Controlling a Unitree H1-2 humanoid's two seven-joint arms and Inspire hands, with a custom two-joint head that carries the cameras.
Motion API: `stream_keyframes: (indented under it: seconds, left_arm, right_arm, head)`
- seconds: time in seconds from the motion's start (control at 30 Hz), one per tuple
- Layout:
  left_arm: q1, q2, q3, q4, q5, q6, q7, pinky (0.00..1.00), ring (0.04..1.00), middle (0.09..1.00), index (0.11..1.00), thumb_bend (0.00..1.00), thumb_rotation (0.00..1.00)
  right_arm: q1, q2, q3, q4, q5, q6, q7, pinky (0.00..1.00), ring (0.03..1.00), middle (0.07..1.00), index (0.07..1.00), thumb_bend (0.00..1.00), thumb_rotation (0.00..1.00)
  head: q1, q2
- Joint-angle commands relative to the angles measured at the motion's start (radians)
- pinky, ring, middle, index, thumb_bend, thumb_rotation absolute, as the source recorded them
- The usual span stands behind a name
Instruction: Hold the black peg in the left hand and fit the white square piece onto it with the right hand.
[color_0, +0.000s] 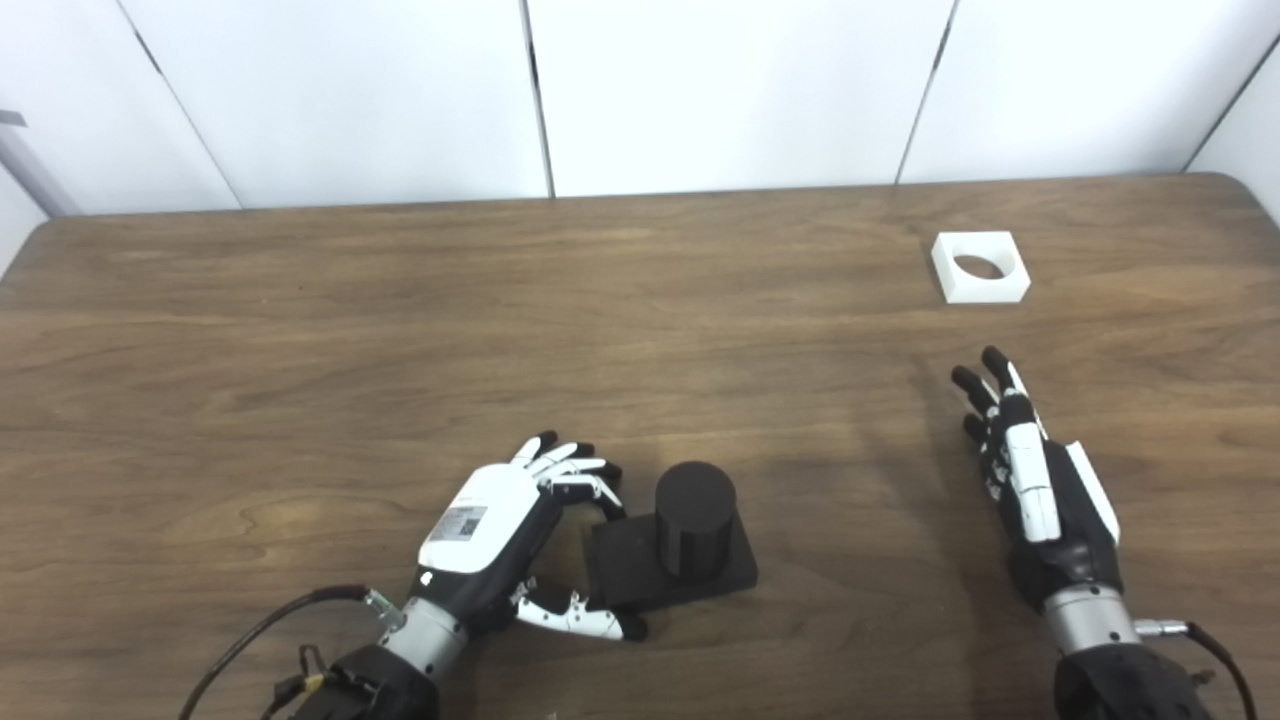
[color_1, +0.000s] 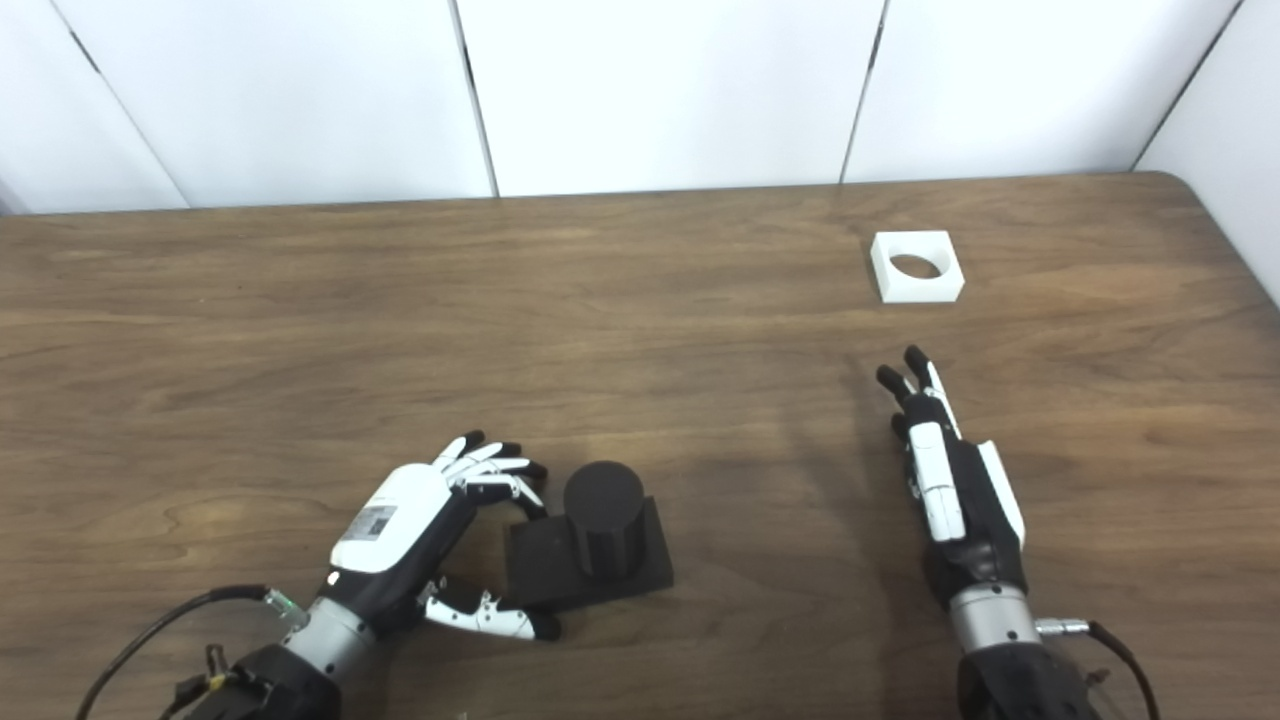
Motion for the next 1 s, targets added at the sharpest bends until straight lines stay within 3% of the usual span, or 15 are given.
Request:
stream_keyframes:
  seconds: [0.0, 0.3, 0.5, 0.57, 0.6, 0.77, 0.9, 0.97]
  left_arm:
    - [0.017, 0.008, -0.032, 0.038, 0.036, -0.013, -0.036, 1.00, 0.907, 0.802, 0.485, 0.52, 0.05]
    - [0.004, 0.026, -0.040, 0.060, 0.108, -0.057, -0.027, 1.00, 0.910, 0.801, 0.485, 0.52, 0.05]
    - [0.006, 0.027, -0.029, 0.052, 0.095, -0.063, -0.035, 1.00, 0.906, 0.797, 0.485, 0.52, 0.05]
    - [0.007, 0.031, -0.026, 0.047, 0.089, -0.063, -0.039, 1.00, 0.904, 0.796, 0.485, 0.52, 0.05]
    - [0.008, 0.032, -0.025, 0.045, 0.087, -0.062, -0.041, 1.00, 0.903, 0.797, 0.485, 0.52, 0.05]
    - [0.008, 0.038, -0.017, 0.031, 0.073, -0.046, -0.068, 1.00, 0.904, 0.799, 0.485, 0.52, 0.05]
    - [0.005, 0.042, -0.011, 0.026, 0.069, -0.048, -0.073, 1.00, 0.896, 0.795, 0.485, 0.52, 0.05]
    - [0.003, 0.044, -0.009, 0.025, 0.067, -0.051, -0.074, 1.00, 0.893, 0.794, 0.485, 0.52, 0.05]
  right_arm:
    - [-0.038, 0.028, -0.004, -0.041, 0.006, -0.012, -0.003, 1.00, 1.000, 0.940, 1.000, 0.62, 1.00]
    - [-0.038, 0.027, -0.002, -0.042, 0.002, -0.012, -0.010, 1.00, 0.999, 0.929, 1.000, 0.62, 1.00]
    - [-0.038, 0.027, -0.006, -0.058, 0.029, 0.009, -0.004, 1.00, 1.000, 0.933, 1.000, 0.61, 0.99]
    - [-0.045, 0.014, -0.006, -0.084, 0.029, 0.037, -0.001, 1.00, 1.000, 0.939, 1.000, 0.59, 0.92]
    - [-0.048, 0.009, -0.006, -0.094, 0.024, 0.046, -0.001, 1.00, 1.000, 0.940, 0.995, 0.58, 0.80]
    - [-0.120, -0.092, 0.012, -0.127, -0.196, 0.107, 0.007, 1.00, 0.971, 0.930, 0.948, 0.70, 0.48]
    - [-0.201, -0.186, 0.014, -0.133, -0.286, 0.187, 0.060, 1.00, 0.983, 0.948, 0.934, 0.77, 0.34]
    - [-0.260, -0.270, 0.033, -0.134, -0.369, 0.247, 0.120, 0.99, 0.981, 0.953, 0.935, 0.80, 0.34]
  head:
    - [0.000, 0.001]
    - [-0.020, 0.007]
    - [-0.065, 0.012]
    - [-0.096, 0.011]
    - [-0.096, 0.011]
    - [-0.133, 0.008]
    - [-0.162, 0.013]
    - [-0.179, 0.013]
